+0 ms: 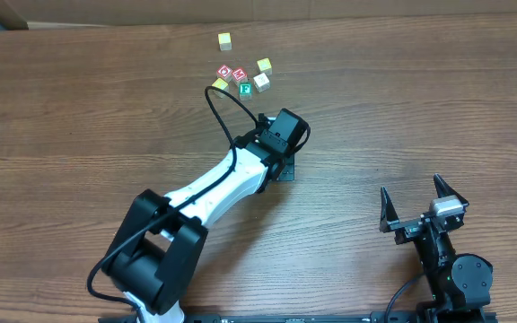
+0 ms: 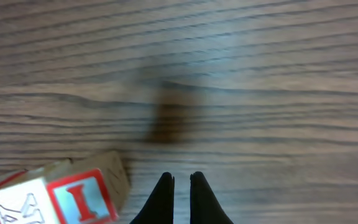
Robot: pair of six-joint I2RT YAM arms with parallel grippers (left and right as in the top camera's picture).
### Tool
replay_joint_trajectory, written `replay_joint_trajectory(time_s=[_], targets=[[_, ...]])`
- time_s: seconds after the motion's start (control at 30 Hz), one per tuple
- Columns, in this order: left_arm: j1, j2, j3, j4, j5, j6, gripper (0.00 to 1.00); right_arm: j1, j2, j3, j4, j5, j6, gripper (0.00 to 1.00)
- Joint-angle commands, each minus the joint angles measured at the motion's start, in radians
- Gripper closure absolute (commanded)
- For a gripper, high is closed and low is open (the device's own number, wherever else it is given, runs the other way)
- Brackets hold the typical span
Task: Flip 5 blocks
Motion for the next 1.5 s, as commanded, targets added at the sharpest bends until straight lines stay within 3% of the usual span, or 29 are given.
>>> replay_joint_trajectory(time_s=[0.0, 0.77, 1.47], targets=[[-0.003, 0.021, 0.013, 0.006, -0.08, 0.007, 0.96, -0.005, -0.007, -0.01, 0.004, -0.001, 0.0, 0.0], [-0.003, 0.101, 0.013, 0.021, -0.086, 0.039, 0.96, -0.005, -0.007, -0.01, 0.004, -0.001, 0.0, 0.0], [-0.003, 0.101, 0.013, -0.073, -0.109, 0.039, 0.96, -0.005, -0.007, -0.01, 0.004, -0.002, 0.0, 0.0]])
